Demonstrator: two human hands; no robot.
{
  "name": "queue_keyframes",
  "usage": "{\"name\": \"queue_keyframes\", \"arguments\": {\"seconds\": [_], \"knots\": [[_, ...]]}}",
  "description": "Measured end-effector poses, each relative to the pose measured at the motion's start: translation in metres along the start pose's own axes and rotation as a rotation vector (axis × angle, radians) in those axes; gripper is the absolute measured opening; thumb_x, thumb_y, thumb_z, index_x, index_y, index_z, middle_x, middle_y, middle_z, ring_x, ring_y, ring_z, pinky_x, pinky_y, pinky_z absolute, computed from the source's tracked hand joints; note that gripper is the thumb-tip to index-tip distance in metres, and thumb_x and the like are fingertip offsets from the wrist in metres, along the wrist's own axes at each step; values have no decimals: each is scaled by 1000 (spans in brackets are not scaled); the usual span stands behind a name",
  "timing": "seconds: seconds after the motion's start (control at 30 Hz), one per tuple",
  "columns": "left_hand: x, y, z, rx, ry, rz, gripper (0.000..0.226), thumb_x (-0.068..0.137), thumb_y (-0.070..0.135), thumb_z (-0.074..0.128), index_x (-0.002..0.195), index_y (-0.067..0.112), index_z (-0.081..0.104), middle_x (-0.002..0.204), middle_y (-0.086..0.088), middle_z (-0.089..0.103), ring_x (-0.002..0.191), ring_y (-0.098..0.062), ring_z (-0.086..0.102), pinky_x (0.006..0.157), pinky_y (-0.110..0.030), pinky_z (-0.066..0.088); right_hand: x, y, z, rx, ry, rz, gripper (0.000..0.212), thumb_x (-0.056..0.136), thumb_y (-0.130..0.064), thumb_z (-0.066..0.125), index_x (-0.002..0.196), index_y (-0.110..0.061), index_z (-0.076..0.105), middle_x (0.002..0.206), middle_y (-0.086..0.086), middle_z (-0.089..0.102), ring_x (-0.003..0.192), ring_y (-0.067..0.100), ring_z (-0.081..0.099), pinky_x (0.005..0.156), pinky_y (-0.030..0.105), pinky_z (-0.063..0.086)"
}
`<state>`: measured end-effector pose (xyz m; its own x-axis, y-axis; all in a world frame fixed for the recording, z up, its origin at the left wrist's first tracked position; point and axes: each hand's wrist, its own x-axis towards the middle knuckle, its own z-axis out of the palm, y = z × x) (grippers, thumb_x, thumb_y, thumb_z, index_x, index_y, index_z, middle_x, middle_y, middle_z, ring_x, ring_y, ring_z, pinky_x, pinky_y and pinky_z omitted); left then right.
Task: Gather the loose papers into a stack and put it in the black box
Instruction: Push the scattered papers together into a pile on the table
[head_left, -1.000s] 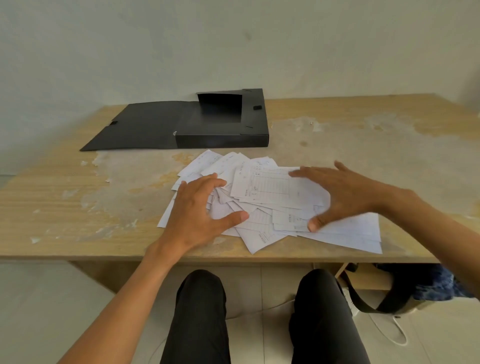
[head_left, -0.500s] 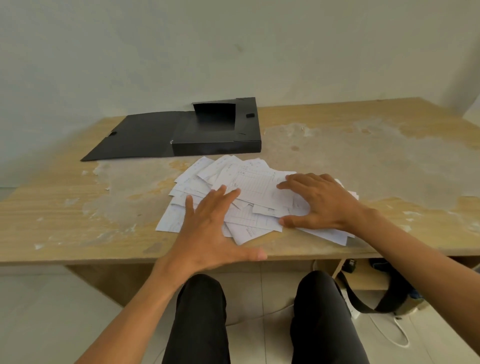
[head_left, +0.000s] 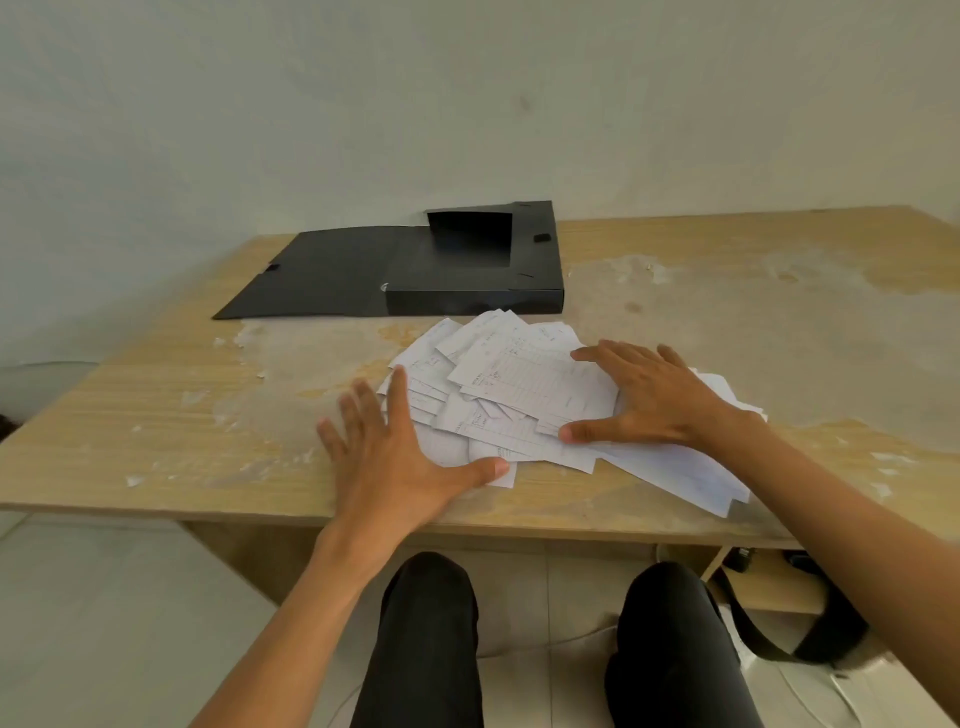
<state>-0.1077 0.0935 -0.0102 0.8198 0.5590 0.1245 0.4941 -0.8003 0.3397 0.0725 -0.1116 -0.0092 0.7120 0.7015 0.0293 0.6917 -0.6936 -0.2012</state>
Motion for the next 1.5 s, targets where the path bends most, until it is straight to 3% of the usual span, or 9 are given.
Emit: {"name": "queue_keyframes", "arguments": {"seconds": [0.2,0.5,0.73,0.83,0.93,1.03,1.13,1.3,1.5], "knots": [[-2,-9,1,18,0,-223,143,40,101,34,147,22,-19,157,-23,9,146,-38,3,113,-58,-5,0,-1,14,-24,75,-6,109,51,-96,23,142,-35,27,155,1,26,141,24,24,115,48,15],[4,-4,-7,-25,52,-127,116,57,78,65,146,20,17,143,-8,43,129,-30,39,103,-46,34,0,-1,16,-23,94,-9,109,52,-96,19,141,-35,27,156,2,24,142,26,21,115,52,15],[14,7,-7,-293,14,-137,134,55,47,87,151,25,-4,148,-7,40,134,-33,36,105,-53,39,2,-1,19,-21,94,-9,111,50,-98,16,141,-35,27,156,2,24,142,26,21,114,53,15],[16,13,-9,-605,-23,-205,134,54,20,92,149,33,-1,139,-5,50,123,-29,51,84,-53,55,1,-1,18,-20,93,-6,111,50,-98,15,141,-35,26,156,2,23,142,26,20,114,54,14],[13,20,-15,-989,6,-279,108,71,1,80,149,28,10,118,-1,61,93,-11,62,57,-28,58,0,-1,18,-17,88,-3,115,48,-99,12,142,-35,26,156,2,23,143,25,20,114,54,14],[13,24,-24,-1379,28,-450,69,84,9,68,142,16,32,117,-11,65,99,-20,66,73,-31,54,-1,-1,18,-8,83,-2,114,48,-98,12,142,-35,25,157,1,22,143,25,19,115,54,12],[5,28,-32,-1717,17,-579,13,87,7,61,97,13,55,107,-14,65,105,-26,61,88,-39,53,-2,-1,17,-7,83,-5,113,49,-98,12,142,-35,25,157,1,22,143,25,18,115,53,12],[-13,41,-34,-1947,-26,-547,18,85,9,64,100,13,55,111,-15,65,110,-28,60,95,-41,50,0,0,19,4,99,-6,111,50,-98,14,141,-35,26,156,0,24,143,24,20,115,53,14],[-13,69,-3,-1715,-138,-408,40,88,11,62,126,24,56,118,-5,69,108,-23,65,91,-44,53,2,-1,19,46,102,14,108,52,-96,23,141,-35,26,155,0,25,142,24,21,114,54,14]]}}
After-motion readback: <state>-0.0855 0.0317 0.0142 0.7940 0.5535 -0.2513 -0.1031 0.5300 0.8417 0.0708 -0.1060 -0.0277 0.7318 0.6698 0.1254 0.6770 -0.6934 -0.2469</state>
